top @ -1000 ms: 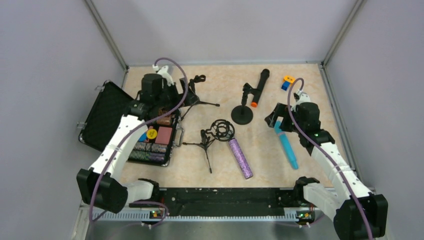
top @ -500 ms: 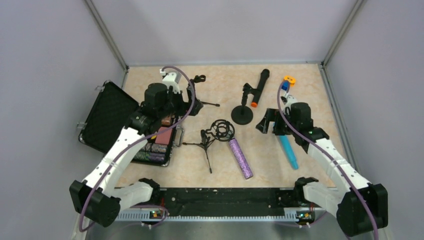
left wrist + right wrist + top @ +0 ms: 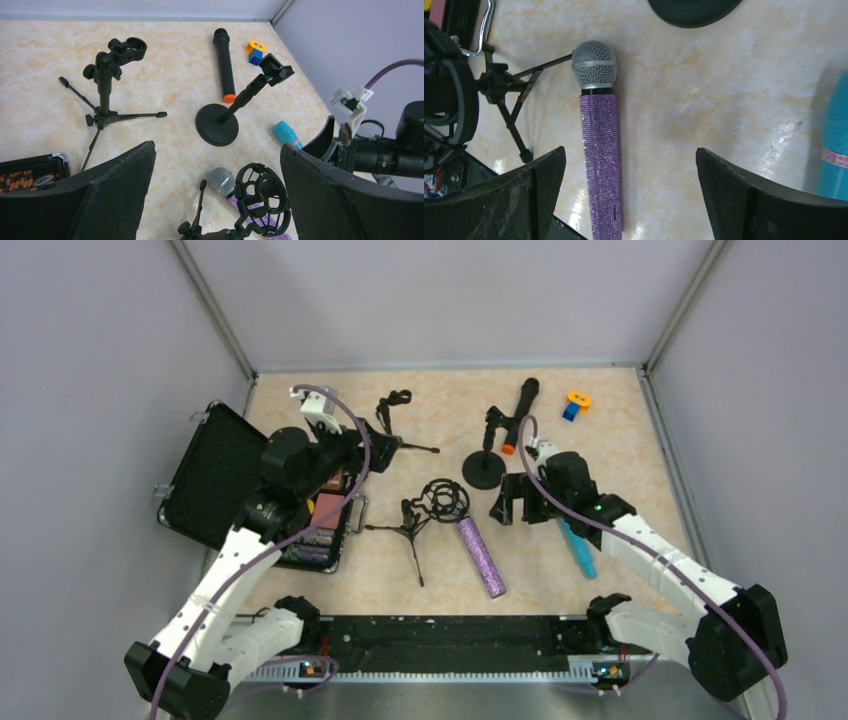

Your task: Attach the microphones to the stand

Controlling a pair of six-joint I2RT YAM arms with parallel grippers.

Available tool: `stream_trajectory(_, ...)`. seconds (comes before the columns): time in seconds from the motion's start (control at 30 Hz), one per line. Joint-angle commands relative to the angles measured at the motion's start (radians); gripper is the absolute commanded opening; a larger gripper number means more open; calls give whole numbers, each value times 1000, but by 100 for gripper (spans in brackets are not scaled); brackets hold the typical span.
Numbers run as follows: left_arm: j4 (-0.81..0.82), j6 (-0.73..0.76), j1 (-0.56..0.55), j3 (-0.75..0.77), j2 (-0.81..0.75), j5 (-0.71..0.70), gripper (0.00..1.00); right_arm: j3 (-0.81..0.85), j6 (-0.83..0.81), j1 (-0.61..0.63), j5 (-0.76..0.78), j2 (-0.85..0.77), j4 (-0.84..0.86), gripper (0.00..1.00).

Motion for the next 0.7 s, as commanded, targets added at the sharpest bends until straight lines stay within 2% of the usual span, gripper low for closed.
stream_trajectory(0.0,105,-44,-2,-22,-34,19,99,-33,44,100,74,-7,19,99)
stream_trajectory(0.17,89,-21,-1,-23,-42,4,99,-122,124,225,155,-28,80,99)
stream_trajectory(0.37,76,-4,-1,-29,-47,-17,99,-136,182,381,316,13,100,99)
stream_trajectory(0.5,72,4,-2,-36,-42,-19,99,-140,204,442,403,58,121,98)
stream_trajectory(0.67,69,16,-2,-39,-41,-24,99,-154,219,486,487,120,129,91)
